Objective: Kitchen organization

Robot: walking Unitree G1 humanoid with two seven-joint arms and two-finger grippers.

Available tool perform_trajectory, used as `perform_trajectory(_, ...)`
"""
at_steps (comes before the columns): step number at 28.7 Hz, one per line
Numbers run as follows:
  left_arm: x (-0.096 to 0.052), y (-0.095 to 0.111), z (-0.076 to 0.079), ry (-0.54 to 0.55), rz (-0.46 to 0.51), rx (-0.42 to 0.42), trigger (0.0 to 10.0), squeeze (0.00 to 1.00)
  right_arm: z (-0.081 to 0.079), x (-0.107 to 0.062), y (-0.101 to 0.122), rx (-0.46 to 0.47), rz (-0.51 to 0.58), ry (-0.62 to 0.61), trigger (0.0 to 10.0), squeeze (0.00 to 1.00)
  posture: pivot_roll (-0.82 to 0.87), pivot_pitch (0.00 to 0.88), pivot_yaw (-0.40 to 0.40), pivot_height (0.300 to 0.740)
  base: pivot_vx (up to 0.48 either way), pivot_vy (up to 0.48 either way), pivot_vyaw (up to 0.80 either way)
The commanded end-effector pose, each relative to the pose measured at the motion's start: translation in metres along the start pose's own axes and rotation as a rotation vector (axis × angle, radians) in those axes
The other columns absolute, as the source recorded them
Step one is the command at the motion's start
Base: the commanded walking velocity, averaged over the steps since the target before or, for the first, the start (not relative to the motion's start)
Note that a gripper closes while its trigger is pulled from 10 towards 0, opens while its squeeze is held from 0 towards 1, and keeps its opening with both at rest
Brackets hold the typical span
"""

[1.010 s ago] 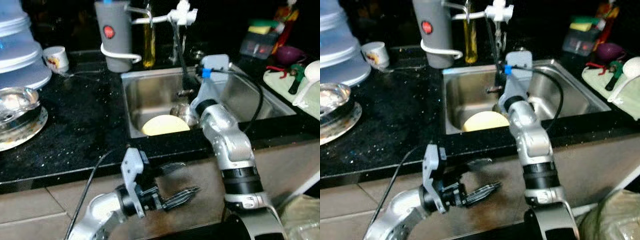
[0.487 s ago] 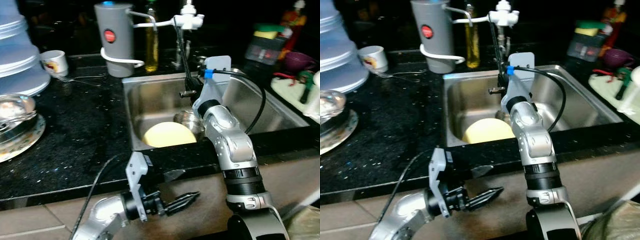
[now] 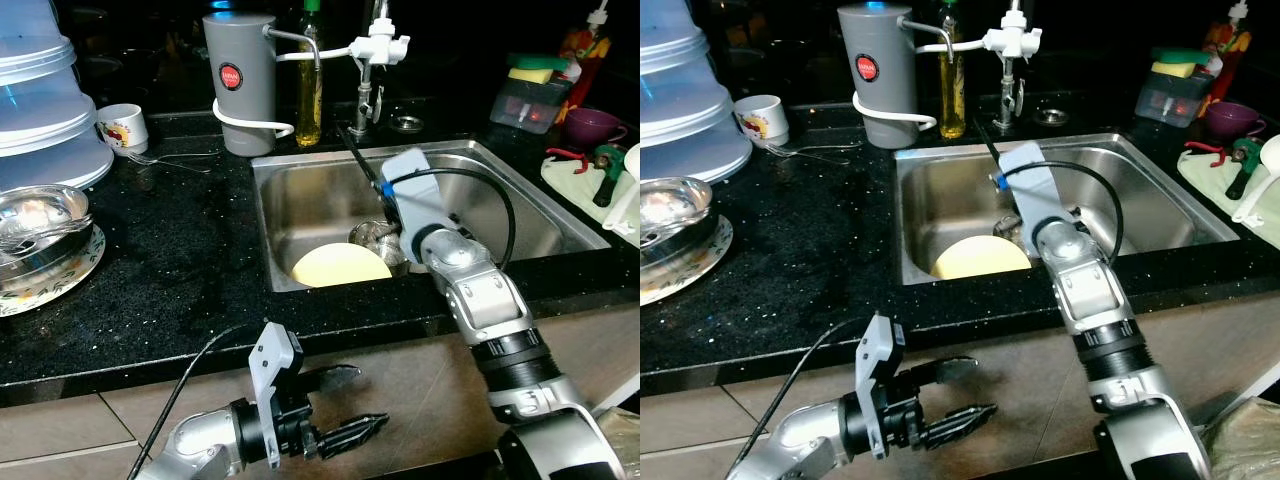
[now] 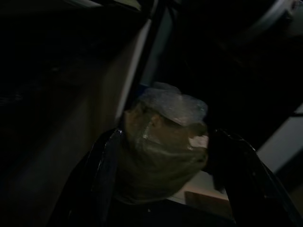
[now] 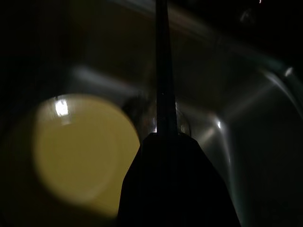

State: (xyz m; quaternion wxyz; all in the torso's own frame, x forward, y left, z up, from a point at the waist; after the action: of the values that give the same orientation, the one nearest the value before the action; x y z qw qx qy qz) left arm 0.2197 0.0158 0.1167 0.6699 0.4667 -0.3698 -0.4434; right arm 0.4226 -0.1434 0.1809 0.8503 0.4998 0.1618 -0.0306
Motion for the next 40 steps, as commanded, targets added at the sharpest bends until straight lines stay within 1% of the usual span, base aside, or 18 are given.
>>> perform_trajectory(1, -0.002, -0.001, 0.005, -0.027, -0.012, -0.011, 10.0, 0.0, -0.007, 0.002, -0.01, -0.028, -0.063, 0.032, 10.0, 0.0, -0.03, 0.0, -0.033, 0.74, 0.0, 0.0, 0.0)
perform_trajectory(9, -0.006, -0.005, 0.005, -0.02, -0.036, -0.008, 10.0, 0.0, -0.021, 0.008, -0.023, -0.03, -0.168, 0.073, 10.0, 0.0, -0.02, 0.0, -0.042, 0.74, 0.0, 0.0, 0.0)
perform_trajectory(14, -0.01, -0.01, 0.005, -0.021, -0.044, -0.034, 10.0, 0.0, -0.028, 0.011, -0.021, 0.037, -0.169, 0.088, 10.0, 0.0, -0.02, 0.0, -0.047, 0.74, 0.0, 0.0, 0.0)
perform_trajectory(15, -0.01, -0.01, 0.005, -0.022, -0.044, -0.036, 10.0, 0.0, -0.028, 0.01, -0.021, 0.052, -0.172, 0.083, 10.0, 0.74, -0.02, 0.0, -0.047, 0.74, 0.0, 0.0, 0.0)
perform_trajectory(16, -0.01, -0.01, 0.005, -0.022, -0.043, -0.038, 10.0, 0.0, -0.028, 0.011, -0.022, 0.065, -0.17, 0.083, 10.0, 1.0, -0.02, 0.0, -0.045, 0.74, 0.0, 0.0, 0.0)
perform_trajectory(21, -0.011, -0.011, 0.005, -0.021, -0.043, -0.041, 10.0, 0.0, -0.024, 0.011, -0.012, 0.114, -0.114, 0.067, 10.0, 1.0, -0.02, 0.0, -0.042, 0.74, 0.0, 0.0, 0.0)
perform_trajectory(23, -0.012, -0.011, 0.004, -0.014, -0.042, -0.036, 10.0, 0.0, -0.019, 0.011, 0.008, 0.196, -0.011, 0.063, 10.0, 1.0, -0.03, 0.0, -0.037, 0.74, 0.0, 0.0, 0.0)
perform_trajectory(25, -0.012, -0.011, 0.003, -0.01, -0.042, -0.034, 10.0, 0.0, -0.017, 0.01, 0.015, 0.229, 0.021, 0.065, 10.0, 1.0, -0.03, 0.0, -0.037, 0.74, 0.0, 0.0, 0.0)
perform_trajectory(27, -0.012, -0.011, 0.001, -0.001, -0.04, -0.031, 10.0, 0.0, -0.011, 0.004, 0.042, 0.337, 0.173, 0.081, 10.0, 1.0, -0.03, 0.0, -0.036, 0.74, 0.0, 0.0, 0.0)
perform_trajectory(28, -0.012, -0.01, 0.0, 0.005, -0.037, -0.028, 10.0, 0.0, -0.006, -0.003, 0.059, 0.404, 0.267, 0.09, 10.0, 0.54, -0.03, 0.0, -0.035, 0.74, 0.0, 0.0, 0.0)
perform_trajectory(29, -0.012, -0.01, 0.0, 0.005, -0.037, -0.028, 10.0, 0.0, -0.006, -0.003, 0.059, 0.404, 0.267, 0.09, 10.0, 0.54, -0.03, 0.0, -0.035, 0.74, 0.0, 0.0, 0.0)
perform_trajectory(30, -0.012, -0.01, -0.001, 0.009, -0.035, -0.026, 10.0, 0.0, -0.002, -0.008, 0.069, 0.448, 0.328, 0.094, 10.0, 0.54, -0.03, 0.0, -0.034, 0.74, 0.0, 0.0, 0.0)
perform_trajectory(31, -0.012, -0.008, -0.003, 0.024, -0.036, -0.017, 10.0, 0.0, 0.008, -0.018, 0.083, 0.525, 0.452, 0.078, 10.0, 0.0, -0.03, 0.0, -0.032, 0.74, 0.0, 0.0, 0.0)
perform_trajectory(32, -0.012, -0.008, -0.003, 0.024, -0.036, -0.017, 10.0, 0.0, 0.008, -0.018, 0.083, 0.525, 0.452, 0.078, 10.0, 0.0, -0.03, 0.0, -0.032, 0.74, 0.0, 0.0, 0.0)
perform_trajectory(34, -0.011, -0.008, -0.007, 0.044, -0.036, -0.003, 10.0, 0.0, -0.001, -0.034, 0.096, 0.673, 0.589, 0.234, 10.0, 0.0, -0.03, 0.0, -0.031, 0.74, 0.0, 0.0, 0.0)
perform_trajectory(35, -0.011, -0.008, -0.007, 0.044, -0.036, -0.003, 10.0, 0.0, -0.001, -0.034, 0.096, 0.673, 0.589, 0.234, 10.0, 0.0, -0.03, 0.0, -0.031, 0.74, 0.0, 0.0, 0.0)
perform_trajectory(37, -0.011, -0.008, -0.009, 0.054, -0.039, 0.001, 10.0, 0.0, -0.004, -0.045, 0.102, 0.746, 0.66, 0.302, 10.0, 0.0, -0.02, 0.0, -0.031, 0.74, 0.0, 0.0, 0.0)
perform_trajectory(40, -0.011, -0.007, -0.01, 0.062, -0.044, 0.006, 10.0, 0.0, -0.014, -0.056, 0.11, 0.766, 0.72, 0.381, 10.0, 0.0, -0.02, 0.0, -0.028, 0.74, 0.0, 0.0, 0.2)
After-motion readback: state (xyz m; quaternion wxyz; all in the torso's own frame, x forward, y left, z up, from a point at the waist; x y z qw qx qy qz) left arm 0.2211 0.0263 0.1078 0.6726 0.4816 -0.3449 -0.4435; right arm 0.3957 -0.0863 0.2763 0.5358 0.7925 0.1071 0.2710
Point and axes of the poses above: a point about 5 cm out from each wrist's last joint towards the gripper, its own x axis pointing out of the wrist towards the gripper, its own y axis along the axis of the wrist's last joint, z = x × y, the point moved 6 cm from there along x, pointing out of the wrist towards the gripper, and after that the axes turned 1 degree about -x, right-handed, at the moved point
